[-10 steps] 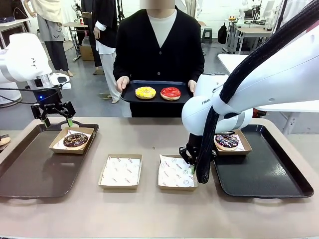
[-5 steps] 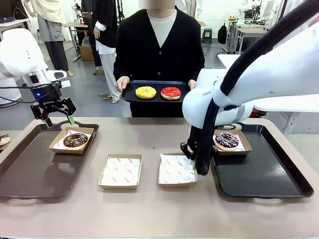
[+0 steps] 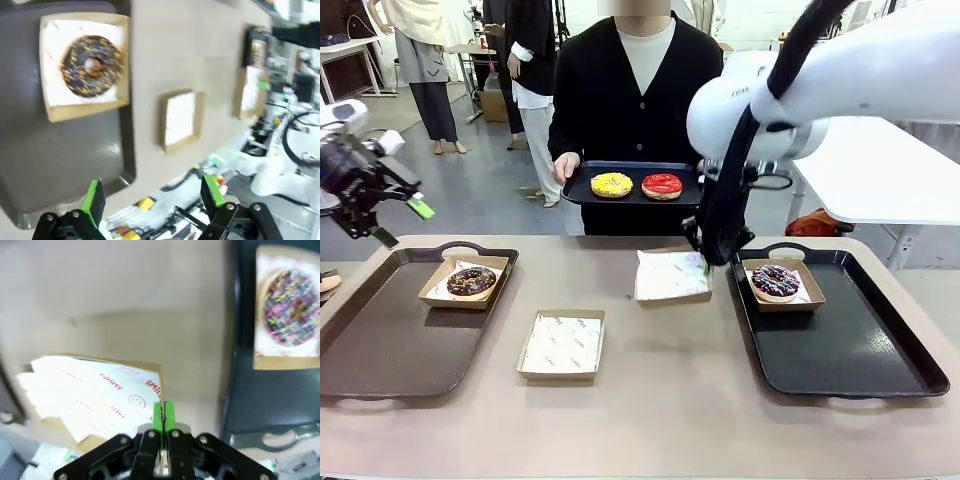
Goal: Individually package the donuts and arrange them on the tray.
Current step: Place the picked Paper togo box on the Handle tray while simultaneously picking up another Paper togo box from the table with the other hand.
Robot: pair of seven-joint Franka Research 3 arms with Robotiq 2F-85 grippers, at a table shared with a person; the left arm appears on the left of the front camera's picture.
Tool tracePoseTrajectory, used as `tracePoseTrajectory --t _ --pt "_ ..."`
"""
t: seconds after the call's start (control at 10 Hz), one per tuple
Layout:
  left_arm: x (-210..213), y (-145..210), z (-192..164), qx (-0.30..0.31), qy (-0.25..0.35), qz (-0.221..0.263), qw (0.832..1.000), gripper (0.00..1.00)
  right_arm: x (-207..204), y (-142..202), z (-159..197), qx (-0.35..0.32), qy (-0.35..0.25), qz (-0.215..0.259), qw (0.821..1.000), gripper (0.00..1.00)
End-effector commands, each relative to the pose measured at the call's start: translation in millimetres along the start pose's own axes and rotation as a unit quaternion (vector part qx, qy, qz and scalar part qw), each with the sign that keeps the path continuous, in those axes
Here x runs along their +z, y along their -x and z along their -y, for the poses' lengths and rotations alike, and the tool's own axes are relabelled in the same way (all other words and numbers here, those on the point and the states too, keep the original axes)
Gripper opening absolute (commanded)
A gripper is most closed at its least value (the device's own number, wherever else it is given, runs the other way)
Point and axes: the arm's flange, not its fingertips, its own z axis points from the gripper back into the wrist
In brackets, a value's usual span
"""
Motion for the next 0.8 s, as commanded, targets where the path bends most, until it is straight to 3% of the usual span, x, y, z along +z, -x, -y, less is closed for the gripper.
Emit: tracePoseTrajectory --t 0.0,0.3,0.7 --pt "12 33 -28 -0.018 0.099 0.011 0.995 1.00 19 -34 -3 0.008 -0.009 -0.014 1.000 0.00" --pt "30 68 -63 -0.029 0.199 0.022 0.979 1.00 44 -75 -7 0.006 -0.010 -0.023 1.000 0.00" --pt "21 63 -96 0.004 0.289 0.038 0.956 1.00 47 -106 -14 0.023 -0.020 -0.035 0.999 0.00"
